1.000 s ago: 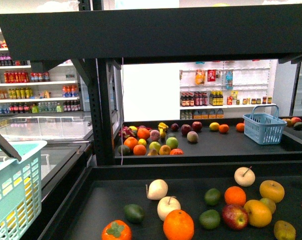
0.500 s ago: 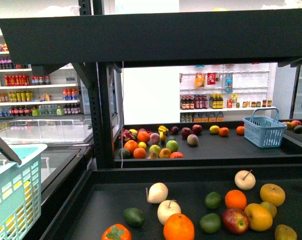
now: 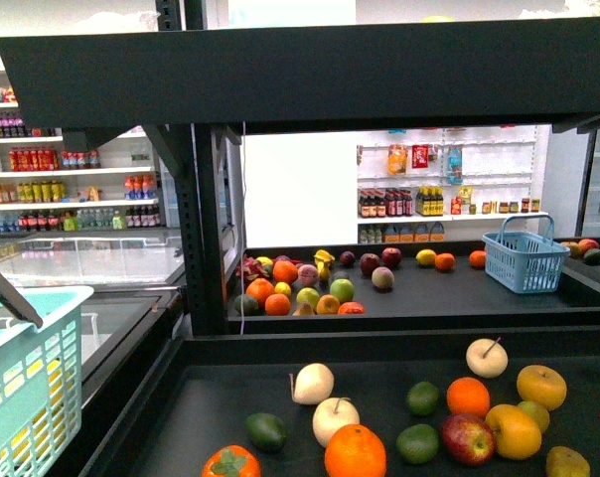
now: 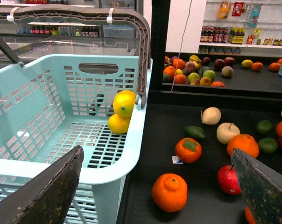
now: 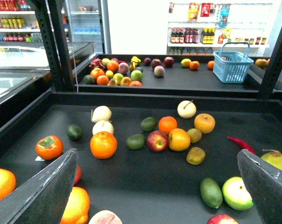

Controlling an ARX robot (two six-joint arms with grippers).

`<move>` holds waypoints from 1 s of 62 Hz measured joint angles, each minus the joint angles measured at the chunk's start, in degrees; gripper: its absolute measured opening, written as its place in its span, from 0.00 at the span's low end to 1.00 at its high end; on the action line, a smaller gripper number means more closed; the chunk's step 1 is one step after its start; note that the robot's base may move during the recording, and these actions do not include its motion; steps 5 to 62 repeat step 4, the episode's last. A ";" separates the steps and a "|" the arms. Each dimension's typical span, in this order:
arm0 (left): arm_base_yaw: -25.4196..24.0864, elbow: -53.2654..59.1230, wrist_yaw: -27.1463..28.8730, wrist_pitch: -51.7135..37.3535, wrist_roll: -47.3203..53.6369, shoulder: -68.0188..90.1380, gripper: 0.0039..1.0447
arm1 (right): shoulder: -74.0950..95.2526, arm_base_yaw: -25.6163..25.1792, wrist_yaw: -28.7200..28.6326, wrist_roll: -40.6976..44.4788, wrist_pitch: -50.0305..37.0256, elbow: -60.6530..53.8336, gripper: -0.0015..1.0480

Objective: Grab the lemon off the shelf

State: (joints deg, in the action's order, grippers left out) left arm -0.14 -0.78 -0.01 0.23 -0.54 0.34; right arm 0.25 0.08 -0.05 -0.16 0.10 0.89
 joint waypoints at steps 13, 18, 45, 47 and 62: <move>0.00 0.00 0.00 0.00 0.00 0.00 0.93 | -0.02 0.00 0.00 0.00 0.00 0.00 0.98; 0.00 0.00 0.00 0.00 0.00 0.00 0.93 | -0.02 0.00 0.00 0.00 0.00 0.00 0.98; 0.00 0.00 0.00 0.00 0.00 0.00 0.93 | -0.02 0.00 0.00 0.00 0.00 0.00 0.98; 0.00 0.00 0.00 0.00 0.00 0.00 0.93 | -0.02 0.00 0.00 0.00 0.00 0.00 0.98; 0.00 0.00 0.00 0.00 0.00 0.00 0.93 | -0.02 0.00 0.00 0.00 0.00 0.00 0.98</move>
